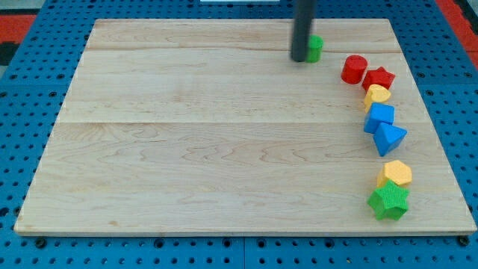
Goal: Move the green circle vertical to the red star on the top
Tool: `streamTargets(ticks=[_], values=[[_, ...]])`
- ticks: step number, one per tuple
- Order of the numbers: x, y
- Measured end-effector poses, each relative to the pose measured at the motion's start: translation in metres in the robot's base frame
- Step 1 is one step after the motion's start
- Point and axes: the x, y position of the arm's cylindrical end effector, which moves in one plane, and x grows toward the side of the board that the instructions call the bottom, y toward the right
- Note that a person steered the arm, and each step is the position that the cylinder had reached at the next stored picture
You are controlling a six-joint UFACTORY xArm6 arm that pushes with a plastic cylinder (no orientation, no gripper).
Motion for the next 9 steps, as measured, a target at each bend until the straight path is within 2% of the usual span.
streamTargets(ticks=[1, 2, 3, 4, 5, 6, 7, 8, 9], values=[[-0.002, -0.035], [-0.015, -0.002], [-0.029, 0.012], [-0.024, 0.012], [-0.012, 0.007], [0.05, -0.002], [0.078, 0.049], [0.053, 0.083], [0.046, 0.069]])
